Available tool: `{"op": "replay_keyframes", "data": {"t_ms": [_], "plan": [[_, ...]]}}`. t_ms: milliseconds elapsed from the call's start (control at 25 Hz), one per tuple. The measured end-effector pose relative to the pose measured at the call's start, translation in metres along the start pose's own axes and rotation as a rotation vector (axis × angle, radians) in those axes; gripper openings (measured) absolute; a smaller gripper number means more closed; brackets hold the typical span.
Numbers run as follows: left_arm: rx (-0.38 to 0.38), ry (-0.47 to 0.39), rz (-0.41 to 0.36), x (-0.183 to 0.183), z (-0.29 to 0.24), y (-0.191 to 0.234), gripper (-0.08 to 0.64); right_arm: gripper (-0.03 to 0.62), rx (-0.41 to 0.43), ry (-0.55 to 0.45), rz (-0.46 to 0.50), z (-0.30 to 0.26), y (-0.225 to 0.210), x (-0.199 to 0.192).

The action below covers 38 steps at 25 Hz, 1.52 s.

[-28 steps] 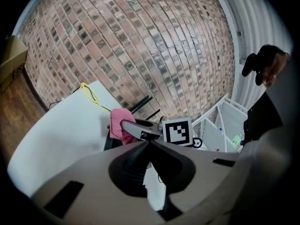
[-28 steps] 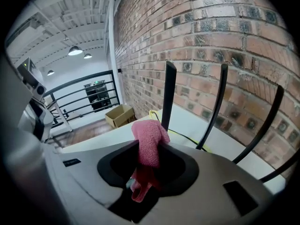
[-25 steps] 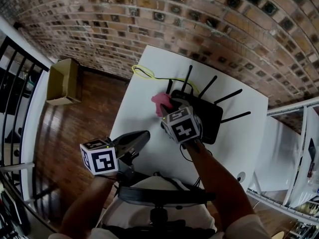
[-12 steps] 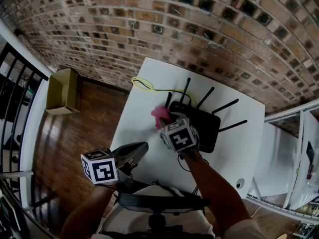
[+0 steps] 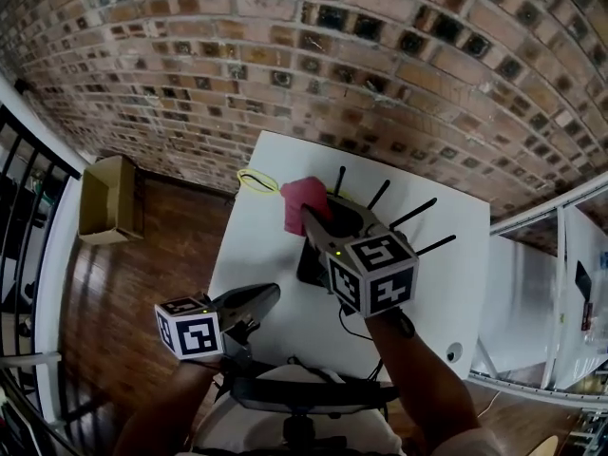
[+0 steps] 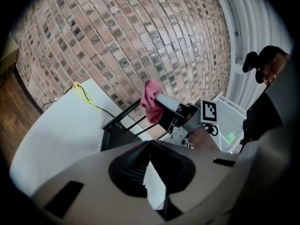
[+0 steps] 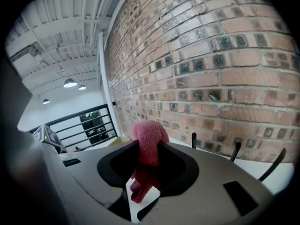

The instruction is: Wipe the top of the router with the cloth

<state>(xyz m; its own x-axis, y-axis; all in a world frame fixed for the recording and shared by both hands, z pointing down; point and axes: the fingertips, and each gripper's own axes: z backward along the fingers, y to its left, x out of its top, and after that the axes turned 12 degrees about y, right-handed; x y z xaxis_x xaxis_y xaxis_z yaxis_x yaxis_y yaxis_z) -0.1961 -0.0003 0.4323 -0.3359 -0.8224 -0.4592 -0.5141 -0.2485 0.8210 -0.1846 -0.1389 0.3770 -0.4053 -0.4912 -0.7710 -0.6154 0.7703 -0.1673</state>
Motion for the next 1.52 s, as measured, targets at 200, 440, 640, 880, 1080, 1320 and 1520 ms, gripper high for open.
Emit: {"op": "replay_keyframes", "data": {"t_ms": [200, 440, 640, 880, 1080, 1320, 1520], "plan": [[-0.043, 0.008, 0.016, -0.002, -0.003, -0.002, 0.023, 0.143, -0.017, -0.086, -0.116, 0.003, -0.025, 0.034], [-0.010, 0.004, -0.002, 0.002, 0.003, 0.004, 0.023, 0.143, -0.002, -0.112, -0.318, -0.008, -0.058, 0.040], [-0.031, 0.006, 0.021, -0.001, 0.006, 0.009, 0.023, 0.143, -0.023, -0.079, -0.381, -0.017, -0.070, 0.023], [-0.032, -0.002, 0.038, 0.001, 0.007, 0.012, 0.023, 0.143, -0.090, -0.009, -0.325, -0.030, -0.072, 0.003], [-0.027, 0.001, 0.042, 0.001, 0.008, 0.016, 0.023, 0.141, -0.159, 0.044, -0.272, -0.039, -0.075, -0.011], [-0.018, 0.020, 0.044, 0.002, 0.009, 0.022, 0.023, 0.141, -0.161, 0.078, -0.328, -0.051, -0.082, -0.029], [-0.016, 0.021, 0.051, 0.005, 0.009, 0.028, 0.023, 0.143, -0.168, 0.112, -0.357, -0.062, -0.087, -0.048]]}}
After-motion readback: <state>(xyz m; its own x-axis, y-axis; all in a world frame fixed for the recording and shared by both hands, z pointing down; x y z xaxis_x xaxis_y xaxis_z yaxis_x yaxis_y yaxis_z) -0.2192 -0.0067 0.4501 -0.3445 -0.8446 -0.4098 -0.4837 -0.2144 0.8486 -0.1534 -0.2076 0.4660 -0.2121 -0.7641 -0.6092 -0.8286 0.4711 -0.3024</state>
